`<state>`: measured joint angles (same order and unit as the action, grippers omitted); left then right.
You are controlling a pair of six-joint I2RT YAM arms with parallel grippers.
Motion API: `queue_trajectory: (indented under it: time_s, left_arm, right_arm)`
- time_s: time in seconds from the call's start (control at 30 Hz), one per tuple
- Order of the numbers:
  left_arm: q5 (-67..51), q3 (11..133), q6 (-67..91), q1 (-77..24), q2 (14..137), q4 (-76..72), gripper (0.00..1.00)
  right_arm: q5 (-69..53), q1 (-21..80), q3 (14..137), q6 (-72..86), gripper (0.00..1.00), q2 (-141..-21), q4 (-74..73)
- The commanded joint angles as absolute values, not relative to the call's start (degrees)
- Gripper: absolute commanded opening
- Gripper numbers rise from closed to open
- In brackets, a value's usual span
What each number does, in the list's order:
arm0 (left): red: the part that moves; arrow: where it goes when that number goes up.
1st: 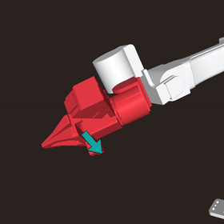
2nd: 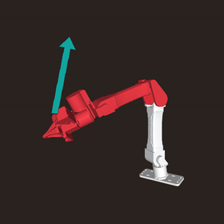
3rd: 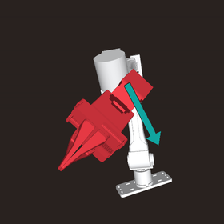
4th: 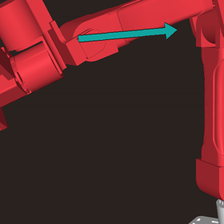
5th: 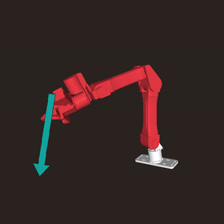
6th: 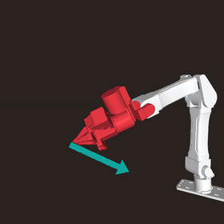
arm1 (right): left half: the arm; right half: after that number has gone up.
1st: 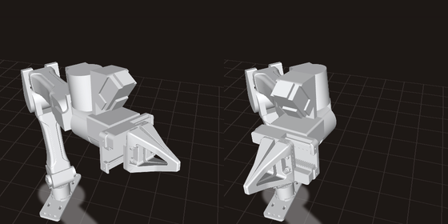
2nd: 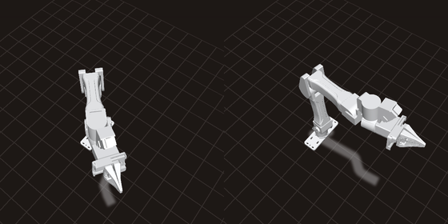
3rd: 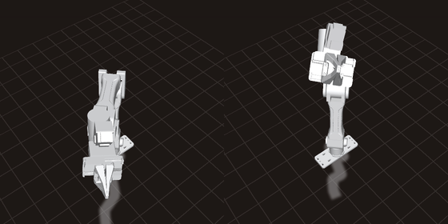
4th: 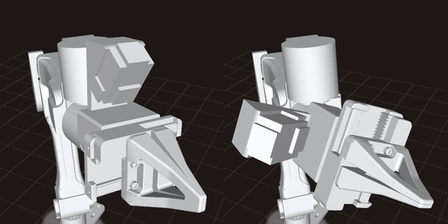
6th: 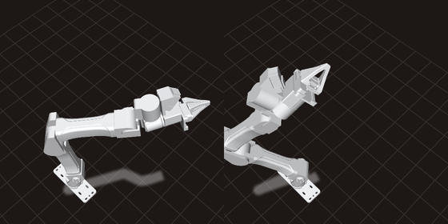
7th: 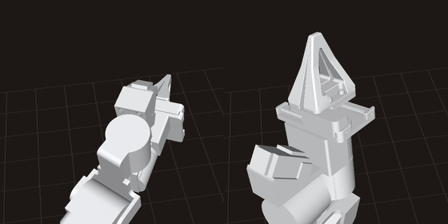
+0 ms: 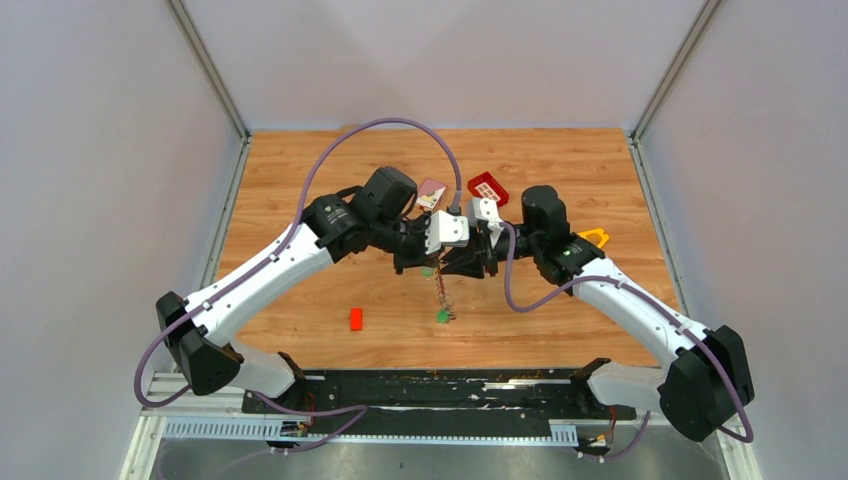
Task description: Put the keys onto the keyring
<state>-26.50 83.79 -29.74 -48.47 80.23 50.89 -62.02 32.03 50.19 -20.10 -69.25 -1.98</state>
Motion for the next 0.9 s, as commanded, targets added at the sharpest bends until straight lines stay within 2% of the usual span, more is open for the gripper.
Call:
queue_trajectory:
  time_s: [0.0,0.1,0.27,0.43,0.63,0.77,0.87]
  left_arm:
    - [-28.21,85.67,-28.83,-48.80,79.44,48.79,0.00]
    - [-28.55,85.22,-28.75,-48.78,79.41,48.47,0.00]
    - [-28.58,84.39,-28.82,-48.78,79.19,48.16,0.00]
    - [-28.57,83.26,-28.94,-48.78,78.76,47.82,0.00]
    - [-29.63,80.26,-29.84,-48.71,76.03,44.87,0.00]
    - [-32.49,74.79,-28.83,-47.42,71.28,36.38,0.24]
    - [-37.15,69.01,-25.54,-45.14,67.56,26.27,0.33]
  right_arm:
    - [-62.24,32.48,52.37,-20.74,0.23,-69.00,-1.22]
    - [-62.07,32.46,52.45,-20.49,0.22,-68.91,-1.04]
    - [-61.84,32.44,52.64,-20.18,0.09,-68.72,-1.12]
    - [-61.63,32.45,52.82,-20.13,0.01,-68.47,-1.33]
    - [-61.11,30.95,52.70,-18.13,0.00,-66.99,-0.59]
    - [-62.93,28.49,52.04,-10.18,0.00,-65.67,6.78]
    - [-65.29,27.08,51.21,-2.66,0.00,-65.31,13.73]
